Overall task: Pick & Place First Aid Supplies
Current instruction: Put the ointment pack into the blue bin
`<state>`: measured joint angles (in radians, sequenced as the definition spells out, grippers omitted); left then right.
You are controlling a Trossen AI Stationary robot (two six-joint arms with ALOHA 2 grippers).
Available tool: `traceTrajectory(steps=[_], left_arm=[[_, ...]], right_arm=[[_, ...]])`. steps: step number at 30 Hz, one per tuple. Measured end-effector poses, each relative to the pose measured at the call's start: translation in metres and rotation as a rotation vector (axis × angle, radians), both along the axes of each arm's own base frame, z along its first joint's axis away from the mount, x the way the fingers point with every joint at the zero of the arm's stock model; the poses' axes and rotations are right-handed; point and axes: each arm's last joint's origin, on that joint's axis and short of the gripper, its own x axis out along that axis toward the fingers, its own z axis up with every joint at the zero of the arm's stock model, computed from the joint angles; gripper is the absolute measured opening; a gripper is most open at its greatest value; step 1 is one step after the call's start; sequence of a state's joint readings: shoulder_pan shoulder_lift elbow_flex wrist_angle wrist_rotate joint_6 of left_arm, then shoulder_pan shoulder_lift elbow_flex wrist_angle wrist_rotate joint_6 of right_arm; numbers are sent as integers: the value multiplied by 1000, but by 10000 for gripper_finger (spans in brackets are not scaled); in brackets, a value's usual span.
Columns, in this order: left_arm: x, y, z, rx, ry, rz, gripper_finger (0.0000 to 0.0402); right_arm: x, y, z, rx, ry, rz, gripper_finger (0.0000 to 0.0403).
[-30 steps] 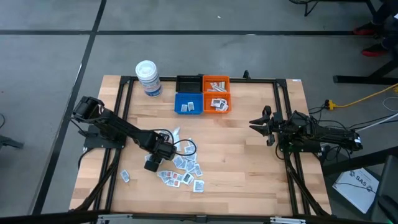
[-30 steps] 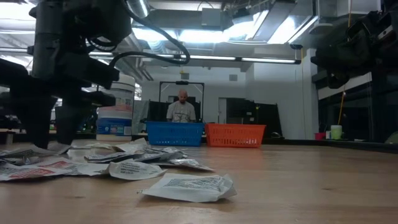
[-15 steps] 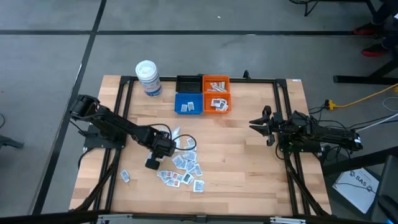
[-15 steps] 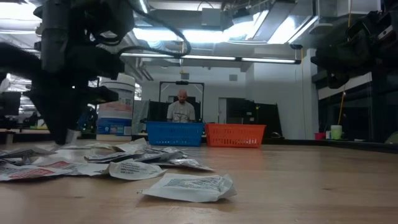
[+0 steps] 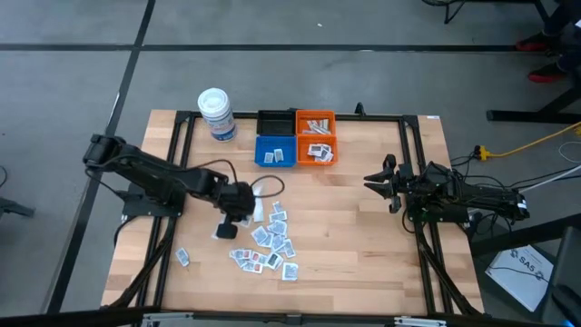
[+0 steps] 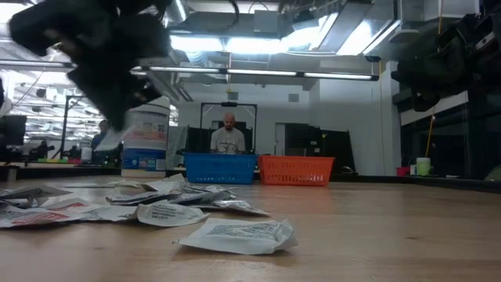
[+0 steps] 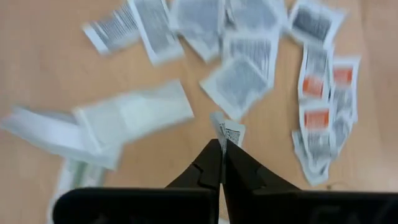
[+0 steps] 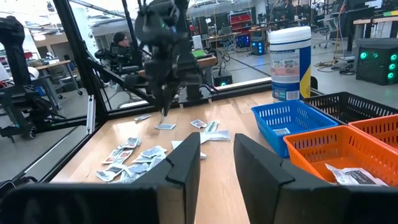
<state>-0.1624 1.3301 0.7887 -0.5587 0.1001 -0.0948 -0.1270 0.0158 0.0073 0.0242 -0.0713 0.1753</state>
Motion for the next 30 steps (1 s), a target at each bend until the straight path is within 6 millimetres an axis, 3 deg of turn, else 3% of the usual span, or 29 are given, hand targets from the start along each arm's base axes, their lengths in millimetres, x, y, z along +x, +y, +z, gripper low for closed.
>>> traceTrajectory(steps=[8,18,30], left_arm=[[6,25,19,-45,-162,147,2],[17,65,29,-59,-317,332,2],[13,122,31,2,-384,612,2]], right_arm=[[0,0,0,0,0,0,100],[0,0,0,0,0,0,100],[0,0,0,0,-1,0,100]])
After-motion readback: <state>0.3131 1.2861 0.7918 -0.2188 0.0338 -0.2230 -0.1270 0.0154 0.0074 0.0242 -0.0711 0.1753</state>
